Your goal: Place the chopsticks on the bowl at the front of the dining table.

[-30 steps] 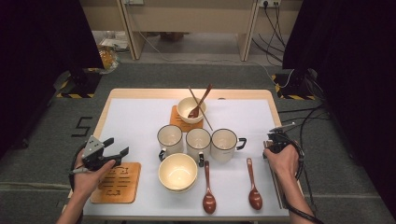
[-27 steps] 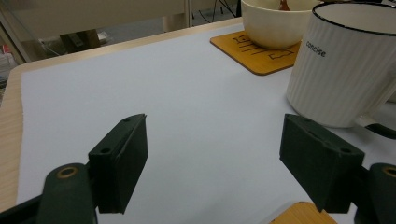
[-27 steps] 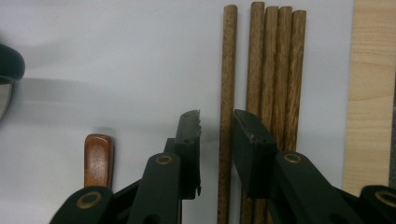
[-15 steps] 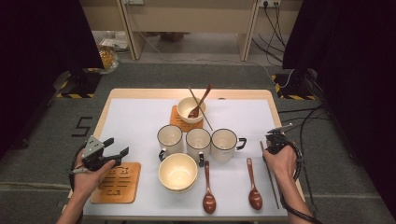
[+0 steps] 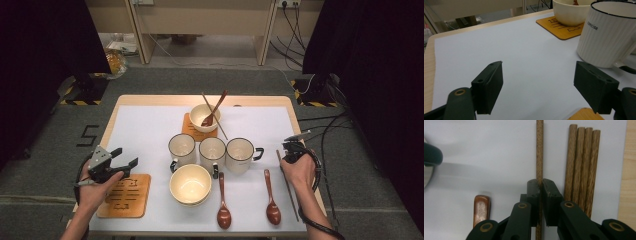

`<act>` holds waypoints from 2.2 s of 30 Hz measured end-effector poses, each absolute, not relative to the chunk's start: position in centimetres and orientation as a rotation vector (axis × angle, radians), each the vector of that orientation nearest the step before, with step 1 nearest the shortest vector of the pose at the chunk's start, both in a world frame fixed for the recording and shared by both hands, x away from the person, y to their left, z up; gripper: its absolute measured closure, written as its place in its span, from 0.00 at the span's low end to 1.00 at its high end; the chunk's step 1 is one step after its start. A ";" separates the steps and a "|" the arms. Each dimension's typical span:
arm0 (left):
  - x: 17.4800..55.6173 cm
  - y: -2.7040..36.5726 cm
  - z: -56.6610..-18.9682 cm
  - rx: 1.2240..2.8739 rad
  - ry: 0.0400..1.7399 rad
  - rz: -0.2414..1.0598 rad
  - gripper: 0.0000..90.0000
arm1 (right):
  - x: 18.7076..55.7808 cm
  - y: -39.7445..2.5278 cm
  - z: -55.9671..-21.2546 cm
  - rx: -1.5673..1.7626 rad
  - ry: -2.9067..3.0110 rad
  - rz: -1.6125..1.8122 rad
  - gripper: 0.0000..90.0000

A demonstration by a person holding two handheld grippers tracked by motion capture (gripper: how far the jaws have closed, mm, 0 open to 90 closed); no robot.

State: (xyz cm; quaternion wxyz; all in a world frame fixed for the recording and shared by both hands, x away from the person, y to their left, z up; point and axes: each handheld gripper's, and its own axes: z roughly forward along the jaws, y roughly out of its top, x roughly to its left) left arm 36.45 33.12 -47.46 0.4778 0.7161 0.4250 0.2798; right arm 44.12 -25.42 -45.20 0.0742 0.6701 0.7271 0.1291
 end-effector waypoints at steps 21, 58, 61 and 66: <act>36.5 33.2 -47.4 1.749 1.042 0.680 0.26 | 46.9 -24.8 -44.8 2.013 2.143 0.409 0.94; 36.5 33.4 -47.4 1.743 1.043 0.683 0.26 | 48.4 -24.1 -45.1 2.037 2.123 0.436 0.85; 36.5 33.4 -47.4 1.744 1.042 0.683 0.26 | 48.0 -24.3 -44.8 2.048 2.124 0.435 0.84; 36.5 33.3 -47.4 1.746 1.041 0.683 0.26 | 47.0 -24.5 -44.3 2.059 2.142 0.430 0.82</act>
